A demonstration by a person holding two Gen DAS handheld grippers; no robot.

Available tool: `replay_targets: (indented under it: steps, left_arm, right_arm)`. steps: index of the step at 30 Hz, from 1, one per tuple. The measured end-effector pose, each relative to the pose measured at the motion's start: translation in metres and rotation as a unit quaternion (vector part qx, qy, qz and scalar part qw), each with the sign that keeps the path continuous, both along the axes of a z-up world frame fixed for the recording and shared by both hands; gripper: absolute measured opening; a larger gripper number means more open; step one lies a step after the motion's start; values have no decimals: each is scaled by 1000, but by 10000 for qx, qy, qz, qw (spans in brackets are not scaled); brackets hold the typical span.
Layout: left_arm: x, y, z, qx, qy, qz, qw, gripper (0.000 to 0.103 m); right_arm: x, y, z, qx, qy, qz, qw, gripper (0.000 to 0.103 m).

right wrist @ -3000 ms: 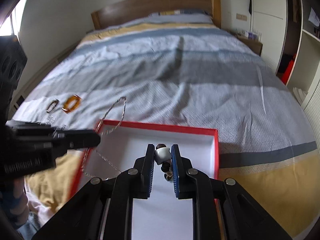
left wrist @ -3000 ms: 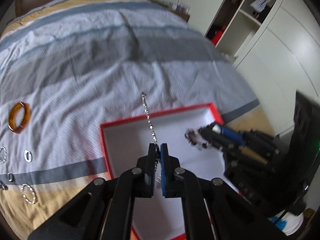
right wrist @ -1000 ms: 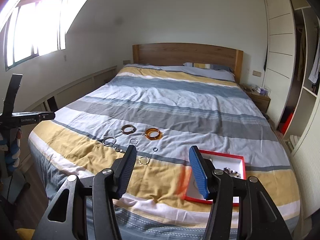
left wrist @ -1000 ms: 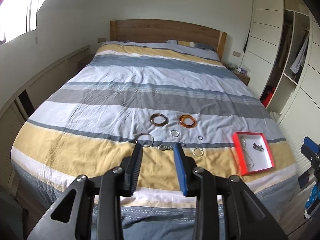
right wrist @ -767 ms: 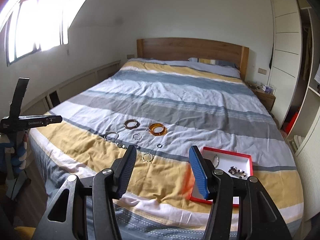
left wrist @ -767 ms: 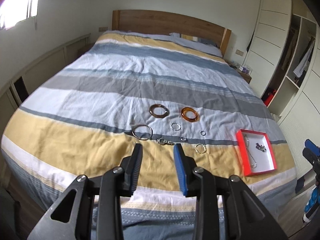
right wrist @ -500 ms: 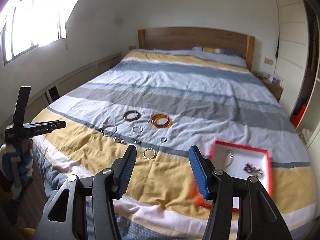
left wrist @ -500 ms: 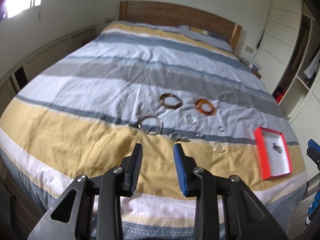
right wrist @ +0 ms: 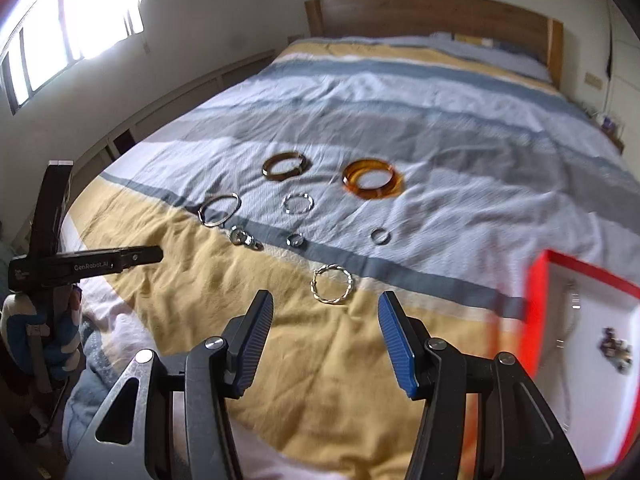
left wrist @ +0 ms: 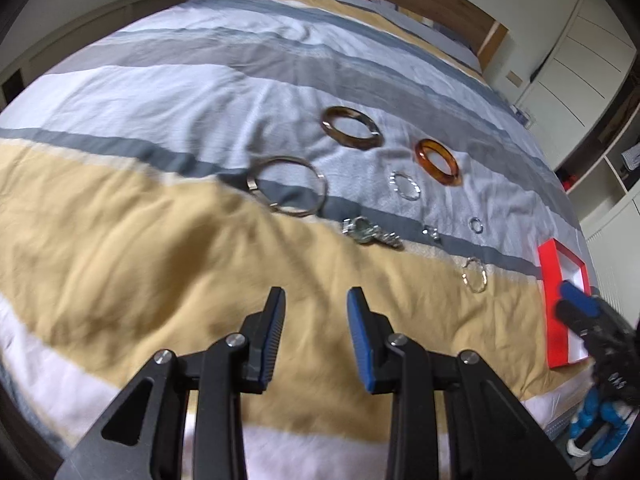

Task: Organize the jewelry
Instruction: 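Reach the left tool to the watch while the right tool approaches the twisted hoop, then grasp the watch with the left tool while the right tool grasps the twisted silver hoop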

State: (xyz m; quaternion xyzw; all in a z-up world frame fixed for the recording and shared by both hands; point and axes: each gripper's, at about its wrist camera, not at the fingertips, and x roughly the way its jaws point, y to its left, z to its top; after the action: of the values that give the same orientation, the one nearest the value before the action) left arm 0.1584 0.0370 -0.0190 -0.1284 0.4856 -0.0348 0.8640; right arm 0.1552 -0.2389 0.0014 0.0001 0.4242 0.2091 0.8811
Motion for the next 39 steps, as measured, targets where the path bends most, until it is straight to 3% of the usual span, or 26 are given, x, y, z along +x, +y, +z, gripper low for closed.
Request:
replay_targets:
  steps: [11, 18, 22, 28, 34, 36, 39]
  left_arm:
    - [60, -26, -25, -638, 193, -80, 9977, 31]
    - [78, -37, -43, -554, 350, 76, 9978, 31]
    - [86, -42, -48, -562, 368, 168, 9976, 36]
    - [98, -51, -54, -257, 357, 203, 9988, 36]
    - [98, -58, -55, 31, 245, 200, 9995, 30]
    - [97, -56, -55, 19, 206, 225, 9995, 23]
    - [97, -53, -53, -12, 191, 192, 9996, 21]
  right_arm:
    - [40, 14, -45, 113, 335, 211, 9992, 54]
    - [49, 20, -61, 71, 433, 289, 9986, 54]
    - [54, 23, -68, 68, 467, 308, 9984, 54]
    - [61, 28, -72, 87, 441, 335, 9984, 54]
    - [61, 28, -78, 68, 432, 283, 9986, 50]
    - [61, 29, -79, 31, 431, 261, 9987, 47]
    - [64, 28, -80, 32, 446, 237, 9987, 41]
